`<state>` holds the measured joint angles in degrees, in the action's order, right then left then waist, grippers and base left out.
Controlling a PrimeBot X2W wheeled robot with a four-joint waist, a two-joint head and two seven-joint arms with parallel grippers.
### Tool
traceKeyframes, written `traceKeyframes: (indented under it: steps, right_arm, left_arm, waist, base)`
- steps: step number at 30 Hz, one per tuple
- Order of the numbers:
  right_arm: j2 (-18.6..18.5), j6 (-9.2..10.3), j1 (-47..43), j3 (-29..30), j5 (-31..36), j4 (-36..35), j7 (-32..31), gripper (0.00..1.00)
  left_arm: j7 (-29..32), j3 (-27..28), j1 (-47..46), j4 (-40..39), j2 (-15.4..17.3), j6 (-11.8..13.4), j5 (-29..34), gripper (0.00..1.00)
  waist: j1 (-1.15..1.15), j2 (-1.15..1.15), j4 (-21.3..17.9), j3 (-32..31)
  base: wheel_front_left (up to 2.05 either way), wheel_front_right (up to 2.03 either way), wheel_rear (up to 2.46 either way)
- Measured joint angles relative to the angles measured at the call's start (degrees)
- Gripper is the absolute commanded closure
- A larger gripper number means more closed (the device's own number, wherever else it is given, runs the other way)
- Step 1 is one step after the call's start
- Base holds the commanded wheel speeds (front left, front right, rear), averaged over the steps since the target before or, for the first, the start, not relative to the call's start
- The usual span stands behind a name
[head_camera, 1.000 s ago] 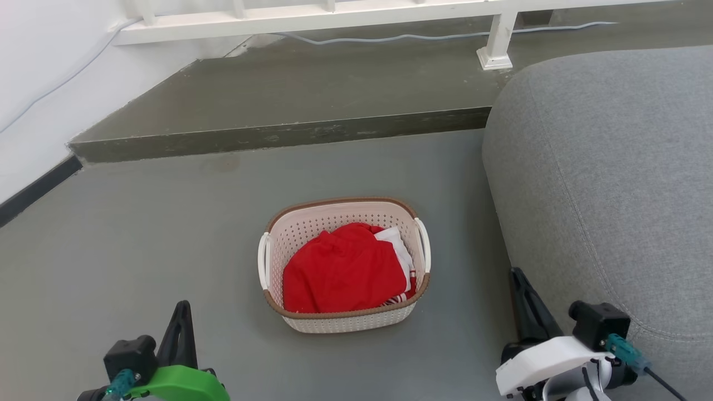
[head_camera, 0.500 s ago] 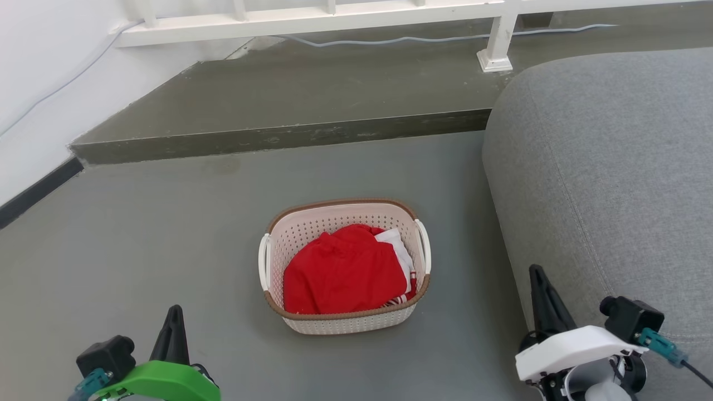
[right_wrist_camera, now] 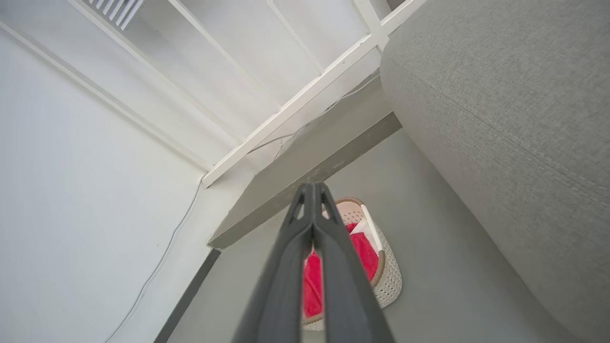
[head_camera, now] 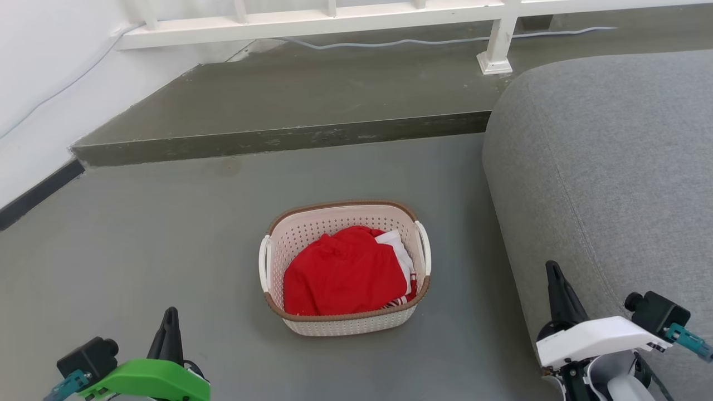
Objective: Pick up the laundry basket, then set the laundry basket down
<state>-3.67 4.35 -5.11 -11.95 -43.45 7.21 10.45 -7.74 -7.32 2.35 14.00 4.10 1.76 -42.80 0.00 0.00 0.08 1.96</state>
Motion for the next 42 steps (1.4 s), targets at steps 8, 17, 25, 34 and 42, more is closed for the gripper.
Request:
traceKeyframes:
  steps: [8, 17, 25, 34, 42]
  right_arm:
    - [-0.4, -0.92, 0.7, 1.3, -6.1, 0.3, -1.4, 1.0]
    - [-0.9, -2.29, 1.3, 2.8, -12.8, 1.0, -2.5, 1.0]
    - [-1.3, -3.35, 2.3, 4.1, -18.6, 1.6, -3.7, 1.0]
    - [-1.7, -4.57, 3.0, 5.6, -25.2, 2.5, -5.0, 1.0]
    - [-1.9, -5.65, 3.8, 6.9, -31.1, 3.2, -6.2, 1.0]
  left_arm:
    - [1.2, 1.3, -0.1, 0.1, 0.0, -1.0, -5.5, 1.0]
    - [3.2, 2.5, -1.0, 0.3, -0.1, -2.1, -11.4, 1.0]
    - [4.6, 3.6, -1.4, 0.4, -0.2, -2.8, -17.1, 1.0]
    - [6.2, 5.0, -2.2, 0.6, -0.5, -3.9, -22.8, 1.0]
    - [7.7, 6.0, -2.8, 0.9, -0.7, -4.9, -28.4, 1.0]
  waist:
    - [0.0, 0.0, 0.0, -0.2]
    - [0.0, 0.0, 0.0, -0.4]
    - [0.0, 0.0, 0.0, -0.6]
    - [0.0, 0.0, 0.0, -0.8]
    - [0.0, 0.0, 0.0, -1.0]
  base:
    - [0.0, 0.0, 0.0]
    - [0.0, 0.0, 0.0]
    - [0.0, 0.0, 0.0]
    - [0.0, 0.0, 0.0]
    - [0.0, 0.0, 0.0]
